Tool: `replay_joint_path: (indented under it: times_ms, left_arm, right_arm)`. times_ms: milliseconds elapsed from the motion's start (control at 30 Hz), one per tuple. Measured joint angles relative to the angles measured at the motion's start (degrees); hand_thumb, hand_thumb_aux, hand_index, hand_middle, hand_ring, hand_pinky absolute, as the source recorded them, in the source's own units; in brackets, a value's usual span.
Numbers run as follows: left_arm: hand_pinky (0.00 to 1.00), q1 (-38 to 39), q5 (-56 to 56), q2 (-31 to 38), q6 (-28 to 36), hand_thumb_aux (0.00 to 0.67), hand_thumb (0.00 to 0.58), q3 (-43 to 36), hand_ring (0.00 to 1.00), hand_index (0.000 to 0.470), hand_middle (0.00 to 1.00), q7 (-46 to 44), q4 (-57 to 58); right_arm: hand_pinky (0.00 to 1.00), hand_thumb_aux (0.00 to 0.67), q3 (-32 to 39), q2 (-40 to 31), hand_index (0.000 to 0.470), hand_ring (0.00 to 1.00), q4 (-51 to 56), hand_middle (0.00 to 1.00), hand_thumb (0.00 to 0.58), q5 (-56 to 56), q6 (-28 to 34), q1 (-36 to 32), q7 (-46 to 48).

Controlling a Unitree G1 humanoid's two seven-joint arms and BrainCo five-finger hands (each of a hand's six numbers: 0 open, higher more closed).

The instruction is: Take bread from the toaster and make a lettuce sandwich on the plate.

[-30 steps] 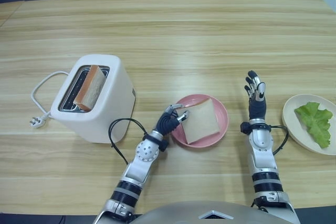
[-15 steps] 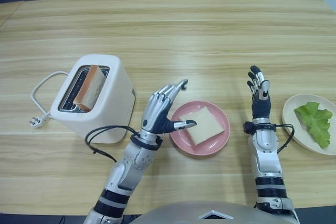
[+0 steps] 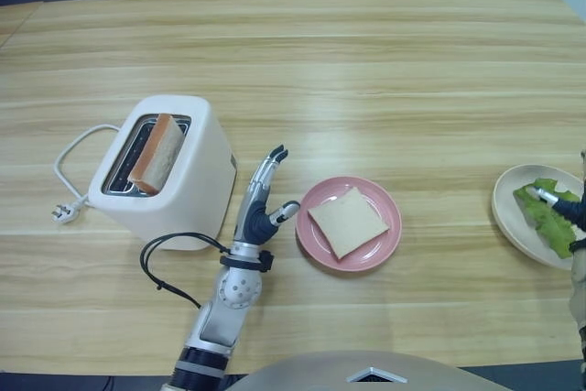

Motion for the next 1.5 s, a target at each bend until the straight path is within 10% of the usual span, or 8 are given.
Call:
replay_joint_path:
  times_ms: [67,167,200,267,500,867,1100,1500]
  left_arm:
    - [0.00,0.03,-0.02,-0.08,-0.32,0.000,0.000,0.18,0.00,0.000,0.00,-0.24,0.29]
    - [0.00,0.22,-0.07,-0.09,-0.48,0.000,0.000,0.73,0.00,0.000,0.00,-0.55,0.49]
    - [0.00,0.31,-0.08,-0.12,-0.48,0.000,0.000,0.81,0.00,0.000,0.00,-0.67,0.51]
    - [0.00,0.43,-0.09,-0.24,-0.49,0.000,0.000,0.89,0.00,0.000,0.00,-0.82,0.62]
    - [0.00,0.62,-0.07,-0.82,-0.51,0.000,0.000,1.03,0.00,0.000,0.00,-1.06,1.04]
    - [0.00,1.53,0.61,-2.16,-0.54,0.000,0.000,1.01,0.00,0.000,0.00,-0.74,2.43]
    - [0.00,0.70,0.62,-2.94,-0.67,0.000,0.000,0.87,0.00,0.000,0.00,-0.43,5.09]
    - [0.00,0.32,0.64,-4.21,-1.10,0.000,0.000,0.79,0.00,0.000,0.00,-0.12,6.87]
  right_arm:
    - [0.00,0.000,3.14,-0.99,0.000,0.00,4.28,0.00,0.000,0.04,0.52,-0.53,0.60]
    - [0.00,0.194,6.22,-2.45,0.136,0.00,7.49,0.00,0.288,0.46,0.59,-1.74,1.51]
    - [0.00,0.363,7.34,-3.00,0.254,0.00,8.43,0.00,0.458,1.03,0.60,-2.27,1.90]
    - [0.00,0.670,8.88,-3.78,0.470,0.00,9.23,0.00,0.580,2.24,0.49,-3.08,2.17]
    - [0.00,0.670,10.65,-4.64,0.470,0.00,6.20,0.00,0.580,5.10,3.06,-4.01,-0.17]
    - [0.00,0.670,12.73,0.45,0.470,0.00,-35.75,0.00,0.580,5.74,2.31,1.11,0.63]
    - [0.00,0.670,31.88,13.21,0.470,0.00,-30.12,0.00,0.580,-0.07,-6.35,-11.52,3.39]
    - [0.00,0.670,38.71,11.07,0.470,0.00,-28.90,0.00,0.580,-2.12,-12.28,-3.93,6.72]
